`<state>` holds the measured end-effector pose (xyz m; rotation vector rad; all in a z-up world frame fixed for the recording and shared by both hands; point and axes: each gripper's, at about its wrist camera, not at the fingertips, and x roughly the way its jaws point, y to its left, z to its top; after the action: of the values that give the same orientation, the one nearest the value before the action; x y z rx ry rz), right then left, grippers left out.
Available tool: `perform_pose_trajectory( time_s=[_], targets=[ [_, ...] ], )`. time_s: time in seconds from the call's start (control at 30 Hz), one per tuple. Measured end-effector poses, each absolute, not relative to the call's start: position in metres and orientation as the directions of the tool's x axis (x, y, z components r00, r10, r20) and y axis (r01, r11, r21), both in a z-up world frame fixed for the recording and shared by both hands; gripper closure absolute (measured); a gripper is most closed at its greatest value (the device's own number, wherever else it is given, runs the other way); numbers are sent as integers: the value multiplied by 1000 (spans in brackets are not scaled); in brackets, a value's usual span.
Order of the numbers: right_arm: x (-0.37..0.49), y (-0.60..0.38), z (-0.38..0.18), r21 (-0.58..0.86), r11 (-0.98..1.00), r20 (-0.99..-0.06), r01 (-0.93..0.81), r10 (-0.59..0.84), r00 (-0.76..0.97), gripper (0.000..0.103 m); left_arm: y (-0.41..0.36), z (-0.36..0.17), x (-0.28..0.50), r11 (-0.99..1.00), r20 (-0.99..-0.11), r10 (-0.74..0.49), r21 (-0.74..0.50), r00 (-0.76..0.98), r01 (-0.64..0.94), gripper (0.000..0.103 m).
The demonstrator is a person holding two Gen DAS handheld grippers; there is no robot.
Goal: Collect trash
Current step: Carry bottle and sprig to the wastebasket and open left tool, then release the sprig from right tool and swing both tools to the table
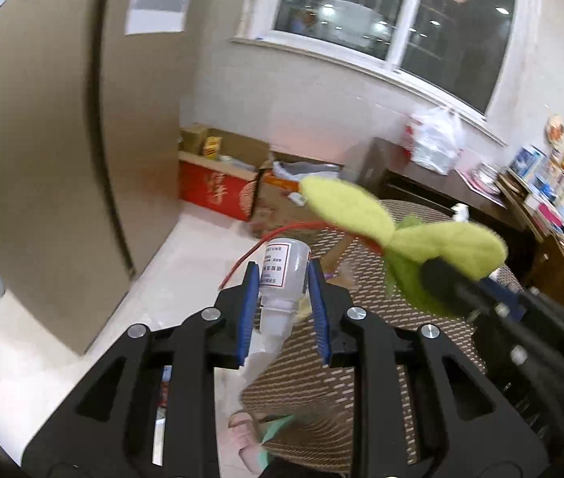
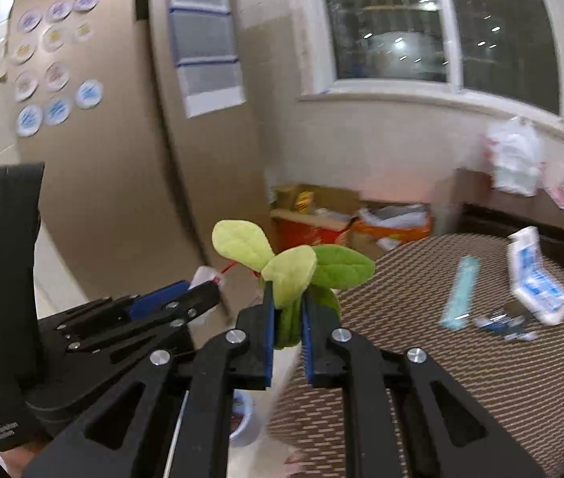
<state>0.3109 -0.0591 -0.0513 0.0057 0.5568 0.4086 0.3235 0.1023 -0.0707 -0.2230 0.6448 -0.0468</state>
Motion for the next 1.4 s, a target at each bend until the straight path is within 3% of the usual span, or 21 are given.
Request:
perform_pose_trajectory(
  time_s=[0.63,0.67,0.7,0.73,1.07,1.4],
  targets=[
    [344,118,-193,107,845,-700,-523,438,564,92,278,-235,335,936,-815,34,-176,579,-304,77],
    [345,122,-199,106,845,-706,-524,435,559,92,284,-242,337,932,-821,43,-173,570,-319,70],
    [348,126,-204,106,845,-713,-524,432,553,92,286,-247,338,928,-830,56,-162,555,-335,38],
    [349,129,-210,108,846,-719,-523,430,546,92,291,-251,340,921,-838,78,-147,540,-361,26],
    [367,148,-249,116,844,-762,-523,413,498,92,301,-270,346,909,-842,128,-112,525,-401,25],
    [370,175,-253,123,822,-757,-556,440,483,91,317,-268,339,895,-832,159,-105,532,-433,25]
  ],
)
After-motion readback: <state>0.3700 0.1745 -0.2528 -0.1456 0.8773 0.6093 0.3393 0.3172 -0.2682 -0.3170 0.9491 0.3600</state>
